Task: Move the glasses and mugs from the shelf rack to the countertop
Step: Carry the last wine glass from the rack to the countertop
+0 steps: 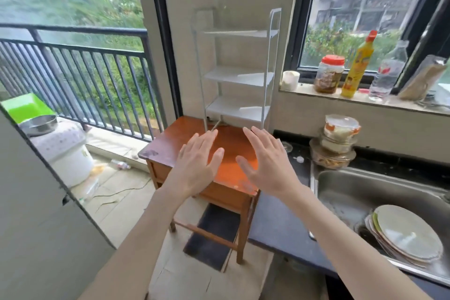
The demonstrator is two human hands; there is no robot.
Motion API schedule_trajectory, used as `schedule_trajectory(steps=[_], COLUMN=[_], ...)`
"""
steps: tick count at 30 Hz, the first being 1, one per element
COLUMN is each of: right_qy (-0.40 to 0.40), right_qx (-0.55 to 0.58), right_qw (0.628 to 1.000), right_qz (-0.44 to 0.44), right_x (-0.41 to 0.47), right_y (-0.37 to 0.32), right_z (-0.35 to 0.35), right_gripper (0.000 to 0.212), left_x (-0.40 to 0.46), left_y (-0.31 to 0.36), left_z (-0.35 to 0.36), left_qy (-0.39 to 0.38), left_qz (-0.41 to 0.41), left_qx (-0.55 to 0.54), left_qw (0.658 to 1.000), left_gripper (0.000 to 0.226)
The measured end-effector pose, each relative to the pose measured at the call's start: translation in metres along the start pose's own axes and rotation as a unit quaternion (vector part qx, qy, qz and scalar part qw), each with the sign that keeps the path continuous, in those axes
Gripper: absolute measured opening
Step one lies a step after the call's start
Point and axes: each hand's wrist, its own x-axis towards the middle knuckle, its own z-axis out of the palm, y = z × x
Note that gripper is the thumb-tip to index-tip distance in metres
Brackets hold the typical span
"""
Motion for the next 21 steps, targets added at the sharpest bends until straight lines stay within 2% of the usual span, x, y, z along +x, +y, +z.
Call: schedule_trajectory(steps=[5, 12, 21], right_qy=[0.015, 0.083, 0.169], right_qx=[-0.032, -0.066, -0.083], right_qw=[0.999, 0.994, 0.981], right_qz=[0.004, 0.026, 0.044], right_x=[0.081, 0.213, 0.367], right_y=[0.0, -0.007, -0.018], right_z=[0.009, 0.024, 0.016], right_gripper=[0.064, 0.065, 0.063], left_x=[0.076, 0.207, 0.358], left_y=[-0.043, -0.099, -0.13], left_z=[-0.017, -0.056, -0.13], left_qy=[0.015, 0.015, 0.053], left_qz=[0.032, 0.112, 0.2], left_qx=[0.008, -0.006, 0.011], left_qw=[0.999, 0.994, 0.978], left_gripper=[0.056, 0.056, 0.056])
